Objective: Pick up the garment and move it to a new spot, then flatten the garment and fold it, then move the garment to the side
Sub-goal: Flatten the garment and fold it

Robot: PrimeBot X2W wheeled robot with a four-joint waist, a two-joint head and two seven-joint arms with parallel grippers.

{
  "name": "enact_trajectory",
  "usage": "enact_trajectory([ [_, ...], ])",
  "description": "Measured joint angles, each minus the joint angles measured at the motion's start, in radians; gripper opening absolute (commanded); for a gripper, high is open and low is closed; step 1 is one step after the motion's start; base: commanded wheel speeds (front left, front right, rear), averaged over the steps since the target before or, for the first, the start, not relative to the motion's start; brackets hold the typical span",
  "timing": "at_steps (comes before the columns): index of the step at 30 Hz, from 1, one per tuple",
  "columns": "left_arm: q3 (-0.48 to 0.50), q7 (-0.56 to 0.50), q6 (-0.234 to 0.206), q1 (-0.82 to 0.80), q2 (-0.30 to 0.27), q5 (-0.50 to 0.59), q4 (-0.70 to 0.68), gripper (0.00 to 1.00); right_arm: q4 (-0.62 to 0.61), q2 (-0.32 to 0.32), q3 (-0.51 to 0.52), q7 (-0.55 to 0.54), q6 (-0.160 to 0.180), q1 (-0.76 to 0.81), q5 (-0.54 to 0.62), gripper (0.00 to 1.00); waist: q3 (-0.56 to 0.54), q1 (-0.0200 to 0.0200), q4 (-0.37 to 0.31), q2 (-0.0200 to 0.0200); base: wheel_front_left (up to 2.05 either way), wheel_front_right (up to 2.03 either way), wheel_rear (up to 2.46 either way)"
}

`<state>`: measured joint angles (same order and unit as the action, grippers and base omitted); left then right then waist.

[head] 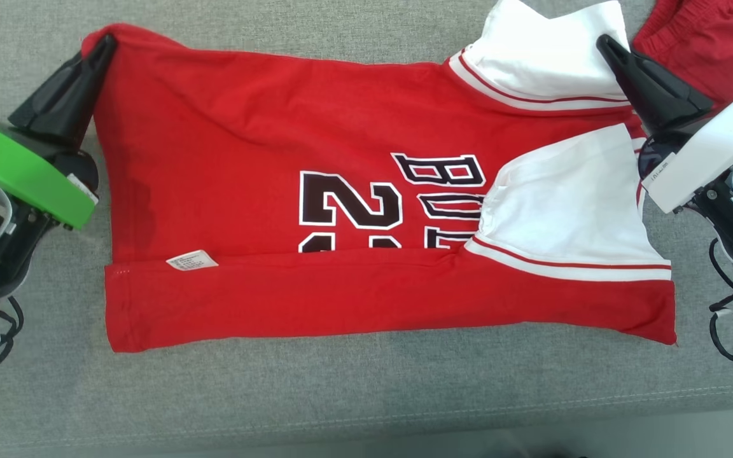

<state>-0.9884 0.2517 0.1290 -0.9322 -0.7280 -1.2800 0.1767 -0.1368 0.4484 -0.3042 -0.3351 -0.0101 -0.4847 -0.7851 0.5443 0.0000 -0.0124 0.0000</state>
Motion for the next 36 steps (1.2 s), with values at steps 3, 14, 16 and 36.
enact_trajectory([
  [3,0.015,0.000,0.000,0.024,0.000,0.000,-0.006,0.00,-0.008,-0.001,0.003,0.002,0.003,0.004,0.000,0.00,0.001,0.0000,0.001,0.0000,0.00,0.00,0.00],
  [14,0.120,0.000,0.000,0.162,0.014,0.009,-0.019,0.00,-0.025,-0.008,0.008,0.035,0.011,0.114,-0.007,0.00,-0.025,0.0000,0.010,0.0000,0.00,0.00,0.00],
  [16,0.143,0.000,0.000,0.191,0.015,0.009,-0.023,0.00,-0.029,-0.010,0.009,0.044,0.011,0.136,-0.009,0.00,-0.035,0.0000,0.010,0.0000,0.00,0.00,0.00],
  [36,0.270,0.000,0.000,0.410,0.027,0.062,-0.108,0.00,-0.078,0.002,0.053,0.077,0.022,0.238,-0.026,0.00,-0.130,0.0000,0.004,0.0000,0.00,0.00,0.00],
])
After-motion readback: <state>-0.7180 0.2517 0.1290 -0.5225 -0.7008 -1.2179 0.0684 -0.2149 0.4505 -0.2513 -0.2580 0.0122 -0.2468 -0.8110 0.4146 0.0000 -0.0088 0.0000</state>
